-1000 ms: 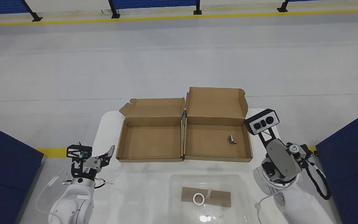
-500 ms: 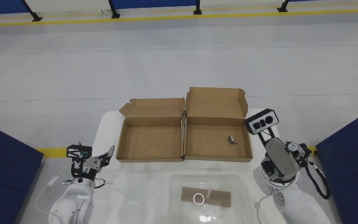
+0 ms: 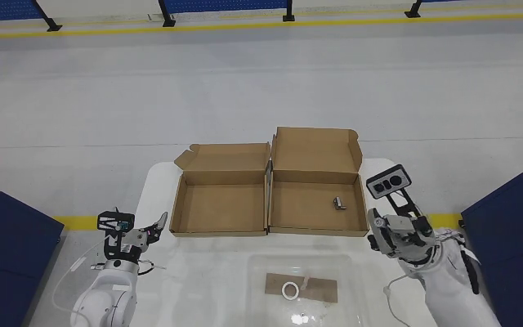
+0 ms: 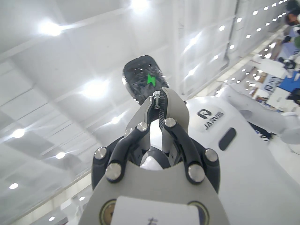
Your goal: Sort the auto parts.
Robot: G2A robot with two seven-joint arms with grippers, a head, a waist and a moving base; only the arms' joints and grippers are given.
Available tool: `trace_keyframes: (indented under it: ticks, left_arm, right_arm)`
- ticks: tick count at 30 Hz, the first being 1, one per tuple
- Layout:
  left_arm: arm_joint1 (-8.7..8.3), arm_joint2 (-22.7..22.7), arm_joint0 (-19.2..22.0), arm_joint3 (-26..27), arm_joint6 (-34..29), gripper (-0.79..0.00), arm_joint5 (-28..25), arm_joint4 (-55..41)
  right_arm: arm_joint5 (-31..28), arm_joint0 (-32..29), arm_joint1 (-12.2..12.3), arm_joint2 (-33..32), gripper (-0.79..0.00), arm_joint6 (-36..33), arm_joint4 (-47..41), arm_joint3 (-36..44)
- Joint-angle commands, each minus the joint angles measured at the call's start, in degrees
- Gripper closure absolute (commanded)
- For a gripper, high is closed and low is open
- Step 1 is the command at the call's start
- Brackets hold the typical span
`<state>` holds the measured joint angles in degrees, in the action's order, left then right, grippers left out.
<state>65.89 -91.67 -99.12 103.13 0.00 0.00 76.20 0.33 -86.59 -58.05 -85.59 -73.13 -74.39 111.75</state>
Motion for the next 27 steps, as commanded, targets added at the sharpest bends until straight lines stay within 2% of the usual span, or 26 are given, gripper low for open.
trace_keyframes:
  ticks: [1,4,6,27]
  left_arm:
    - [0.0,0.0,0.0,0.0,0.0,-0.785,0.0,0.0]
    - [0.0,0.0,0.0,0.0,0.0,-0.785,0.0,0.0]
    - [0.0,0.0,0.0,0.0,0.0,-0.785,0.0,0.0]
    - [0.0,0.0,0.0,0.0,0.0,-0.785,0.0,0.0]
  right_arm:
    - [0.8,-1.7,0.5,-3.5,0.0,-2.0,5.9,-1.1]
    - [1.6,-4.6,1.0,-7.2,0.0,-5.0,9.4,-2.8]
    - [1.2,-5.5,1.5,-9.8,0.0,-6.6,15.3,-3.6]
    - [1.2,-5.5,1.5,-9.8,0.0,-6.6,15.3,-3.6]
